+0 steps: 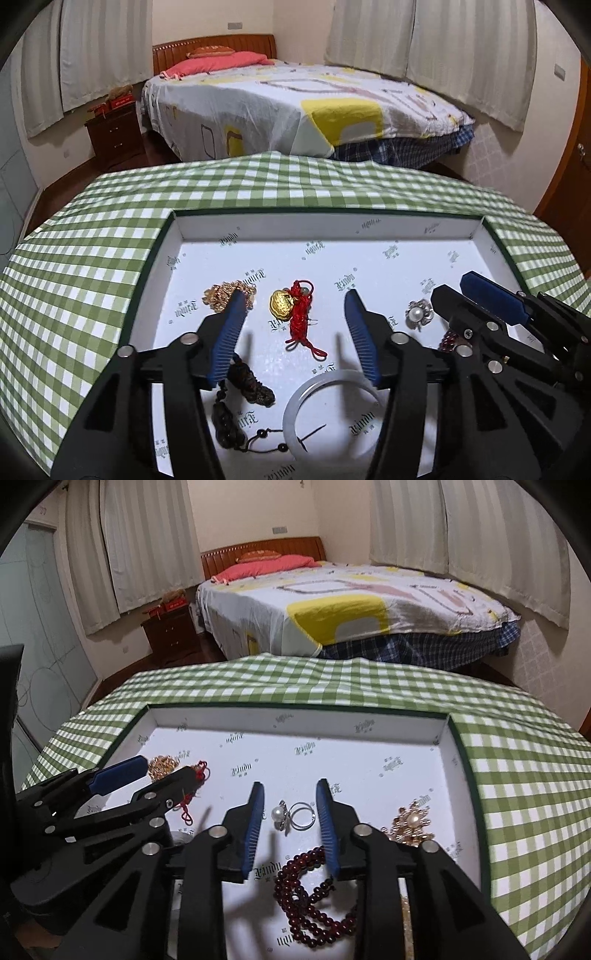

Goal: Organize jewelry
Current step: 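Carry the tassel and pearl ring into the green box and open both grippers, then withdraw both grippers from the box back over the table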

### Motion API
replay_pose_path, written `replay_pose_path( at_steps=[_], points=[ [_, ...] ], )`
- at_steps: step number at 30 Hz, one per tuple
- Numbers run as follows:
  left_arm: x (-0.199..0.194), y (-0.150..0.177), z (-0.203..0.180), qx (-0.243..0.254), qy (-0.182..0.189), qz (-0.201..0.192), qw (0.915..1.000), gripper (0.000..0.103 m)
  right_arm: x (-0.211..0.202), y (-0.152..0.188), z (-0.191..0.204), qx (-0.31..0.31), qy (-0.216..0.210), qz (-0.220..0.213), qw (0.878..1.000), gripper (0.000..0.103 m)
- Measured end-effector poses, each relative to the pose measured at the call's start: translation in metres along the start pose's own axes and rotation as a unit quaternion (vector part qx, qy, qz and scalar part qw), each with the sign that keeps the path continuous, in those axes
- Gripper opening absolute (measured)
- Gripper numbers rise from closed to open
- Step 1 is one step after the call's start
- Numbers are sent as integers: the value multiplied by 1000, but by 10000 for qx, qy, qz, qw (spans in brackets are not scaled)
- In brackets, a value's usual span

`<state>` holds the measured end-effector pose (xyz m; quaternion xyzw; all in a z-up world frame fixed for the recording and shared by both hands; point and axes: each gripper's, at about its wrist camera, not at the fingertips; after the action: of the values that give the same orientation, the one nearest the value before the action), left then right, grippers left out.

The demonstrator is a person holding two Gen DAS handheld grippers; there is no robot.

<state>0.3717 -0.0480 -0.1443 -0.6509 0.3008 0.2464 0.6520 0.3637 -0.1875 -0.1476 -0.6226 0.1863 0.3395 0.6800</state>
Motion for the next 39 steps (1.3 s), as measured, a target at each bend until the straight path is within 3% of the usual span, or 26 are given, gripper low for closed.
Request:
replay_pose_path(
  at_steps=[11, 19, 22, 39],
  points=[
    [-70, 15, 4, -221, -23, -671, 9975, 57, -67, 13, -5, 18, 41, -599, 9982, 31],
    [-115, 43, 3, -220, -139, -884, 9957, 58, -108, 39, -12, 8, 233, -721, 9971, 32],
    [-124, 53, 3, -206, -173, -864, 9959, 62, -116, 51, -16, 22, 286, -660, 9974, 32],
    [-147, 122, 2, -211, -218, -382, 9988, 62, -124, 105, -23, 143, 331, -240, 9991, 32]
  ],
)
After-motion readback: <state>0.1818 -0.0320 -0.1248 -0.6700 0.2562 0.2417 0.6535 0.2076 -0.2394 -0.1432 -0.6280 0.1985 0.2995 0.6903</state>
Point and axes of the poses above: each gripper's, at about its wrist camera, not at the fingertips, and x roughly the way its jaws point, z to its left, y to its underside, and after that the axes turned 2 degrees about x, right-handed
